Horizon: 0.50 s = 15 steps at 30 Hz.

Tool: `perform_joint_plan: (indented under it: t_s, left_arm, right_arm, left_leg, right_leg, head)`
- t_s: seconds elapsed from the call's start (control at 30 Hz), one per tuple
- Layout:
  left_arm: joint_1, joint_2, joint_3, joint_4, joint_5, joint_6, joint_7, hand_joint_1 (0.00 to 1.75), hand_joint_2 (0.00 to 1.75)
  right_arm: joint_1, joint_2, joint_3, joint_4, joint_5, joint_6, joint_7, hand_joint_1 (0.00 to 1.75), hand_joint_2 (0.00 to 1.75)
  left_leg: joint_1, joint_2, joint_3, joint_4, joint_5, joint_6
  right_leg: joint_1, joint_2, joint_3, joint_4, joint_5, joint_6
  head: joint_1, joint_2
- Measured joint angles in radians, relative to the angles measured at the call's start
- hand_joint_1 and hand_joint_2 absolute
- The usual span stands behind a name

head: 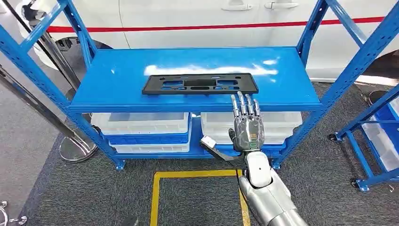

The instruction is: Take the parts from the cabinet and place them on the table.

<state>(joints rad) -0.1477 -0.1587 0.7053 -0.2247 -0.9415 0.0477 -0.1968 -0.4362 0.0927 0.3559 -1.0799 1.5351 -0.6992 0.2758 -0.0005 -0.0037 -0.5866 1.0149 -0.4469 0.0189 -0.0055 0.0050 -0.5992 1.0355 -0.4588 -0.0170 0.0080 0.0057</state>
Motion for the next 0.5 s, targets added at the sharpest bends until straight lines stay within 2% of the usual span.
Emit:
perform_joint_plan:
  t_s: [0.1, 0.13, 0.17, 0.23, 0.27, 0.3, 0.33, 0.37, 0.43, 0.47, 0.5]
  left_arm:
    - [0.003, 0.000, 0.000, 0.000, 0.000, 0.000, -0.001, 0.00, 0.00]
    - [0.004, -0.001, 0.000, 0.000, 0.000, 0.000, -0.002, 0.00, 0.00]
    - [0.002, -0.002, 0.000, 0.000, -0.001, 0.000, -0.004, 0.00, 0.00]
    - [0.000, -0.002, 0.000, 0.000, -0.002, 0.000, -0.005, 0.00, 0.00]
    - [0.001, -0.002, 0.000, 0.000, -0.003, 0.000, -0.006, 0.00, 0.00]
    - [0.002, -0.002, 0.000, 0.000, -0.003, 0.000, -0.006, 0.00, 0.00]
    - [0.004, -0.002, 0.000, 0.000, -0.003, 0.000, -0.007, 0.00, 0.00]
    - [0.005, -0.003, 0.000, 0.000, -0.004, 0.000, -0.007, 0.00, 0.00]
    - [0.005, -0.006, 0.000, 0.000, -0.005, 0.000, -0.009, 0.00, 0.00]
    - [0.004, -0.006, 0.000, 0.000, -0.005, 0.000, -0.011, 0.00, 0.00]
    - [0.000, -0.006, 0.000, 0.000, -0.005, 0.000, -0.013, 0.00, 0.00]
  right_arm:
    - [0.000, -0.001, 0.010, 0.002, 0.000, 0.000, 0.006, 0.00, 1.75]
    - [0.000, -0.001, 0.011, 0.002, 0.000, -0.001, 0.010, 0.00, 1.75]
    - [-0.002, -0.004, 0.012, 0.002, 0.000, 0.000, 0.014, 0.00, 1.75]
    - [-0.002, -0.008, 0.017, 0.003, 0.000, 0.000, 0.023, 0.00, 1.75]
    - [0.002, -0.010, 0.018, 0.005, 0.000, 0.000, 0.025, 0.00, 1.75]
    - [0.005, -0.013, 0.018, 0.006, 0.000, 0.000, 0.026, 0.00, 1.75]
    - [0.007, -0.016, 0.019, 0.008, 0.000, 0.000, 0.026, 0.00, 1.75]
    - [0.007, -0.018, 0.019, 0.008, 0.000, 0.000, 0.027, 0.00, 1.75]
    - [0.004, -0.018, 0.021, 0.008, 0.000, 0.000, 0.027, 0.00, 1.75]
    - [0.003, -0.019, 0.022, 0.009, 0.000, 0.000, 0.027, 0.00, 1.75]
    - [0.003, -0.019, 0.023, 0.008, 0.000, 0.000, 0.026, 0.00, 1.75]
  left_leg:
    - [-0.003, -0.001, 0.003, -0.009, 0.003, 0.007]
    - [0.011, 0.001, 0.015, -0.025, 0.011, 0.012]
    - [0.010, 0.001, 0.021, -0.031, 0.012, 0.015]
    - [0.009, 0.002, 0.022, -0.029, 0.008, 0.023]
    - [0.009, 0.002, 0.022, -0.027, 0.005, 0.023]
    - [0.009, 0.002, 0.023, -0.026, 0.003, 0.023]
    - [0.010, 0.000, 0.025, -0.024, -0.002, 0.021]
    - [0.011, 0.000, 0.029, -0.021, -0.007, 0.019]
    - [0.012, -0.001, 0.041, -0.011, -0.024, 0.011]
    - [0.010, -0.002, 0.040, -0.007, -0.032, 0.003]
    - [0.004, -0.002, 0.036, 0.005, -0.040, -0.006]
  right_leg:
    - [-0.002, -0.001, 0.005, -0.009, 0.001, 0.018]
    - [-0.002, -0.003, 0.006, -0.002, -0.005, 0.023]
    - [-0.002, -0.003, -0.004, 0.026, -0.022, 0.028]
    - [-0.005, -0.003, -0.083, 0.175, -0.095, 0.035]
    - [-0.007, -0.003, -0.124, 0.246, -0.119, 0.039]
    - [-0.009, -0.003, -0.152, 0.287, -0.121, 0.041]
    - [-0.011, -0.004, -0.156, 0.280, -0.097, 0.044]
    - [-0.014, -0.004, -0.137, 0.228, -0.053, 0.046]
    - [-0.019, -0.006, -0.055, 0.056, 0.042, 0.047]
    - [-0.018, -0.006, -0.037, 0.026, 0.023, 0.045]
    - [-0.014, -0.004, -0.034, 0.009, 0.019, 0.036]
  head:
    - [0.000, 0.000]
    - [0.001, 0.000]
    - [0.001, 0.000]
    - [0.001, 0.000]
    - [0.001, 0.000]
    - [0.001, 0.000]
    - [0.001, 0.000]
    - [0.001, 0.000]
    - [0.001, 0.000]
    - [0.001, 0.000]
    - [0.000, 0.000]
